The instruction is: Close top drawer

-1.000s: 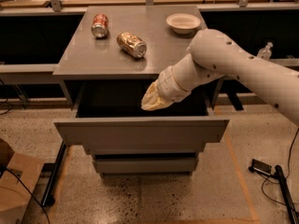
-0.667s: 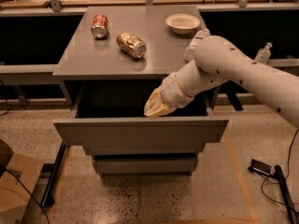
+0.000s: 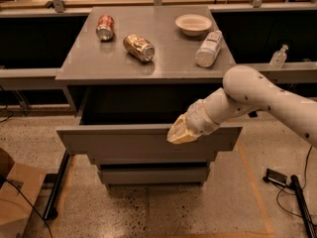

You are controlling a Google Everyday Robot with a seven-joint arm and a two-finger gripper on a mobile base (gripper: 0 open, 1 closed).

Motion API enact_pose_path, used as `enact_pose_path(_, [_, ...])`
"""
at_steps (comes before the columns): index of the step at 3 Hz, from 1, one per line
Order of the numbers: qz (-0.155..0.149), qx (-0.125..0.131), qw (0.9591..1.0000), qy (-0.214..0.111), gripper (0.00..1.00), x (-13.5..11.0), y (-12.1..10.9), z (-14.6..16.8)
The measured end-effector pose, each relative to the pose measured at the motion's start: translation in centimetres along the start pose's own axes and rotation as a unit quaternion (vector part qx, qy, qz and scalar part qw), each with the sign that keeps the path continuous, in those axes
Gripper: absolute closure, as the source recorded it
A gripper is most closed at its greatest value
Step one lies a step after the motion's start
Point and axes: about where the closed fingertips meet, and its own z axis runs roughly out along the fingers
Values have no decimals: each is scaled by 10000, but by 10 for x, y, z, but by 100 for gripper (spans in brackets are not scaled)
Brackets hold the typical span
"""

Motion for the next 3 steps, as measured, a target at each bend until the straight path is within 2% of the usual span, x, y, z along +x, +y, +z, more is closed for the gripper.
enact_pose_path(1, [233, 312, 9990, 228, 100, 38, -11, -2])
enact_pose_path(2, [113, 563, 9976, 388, 100, 46, -27, -8])
enact_pose_path(3, [-260, 1117, 9920, 525, 100, 50, -75, -29])
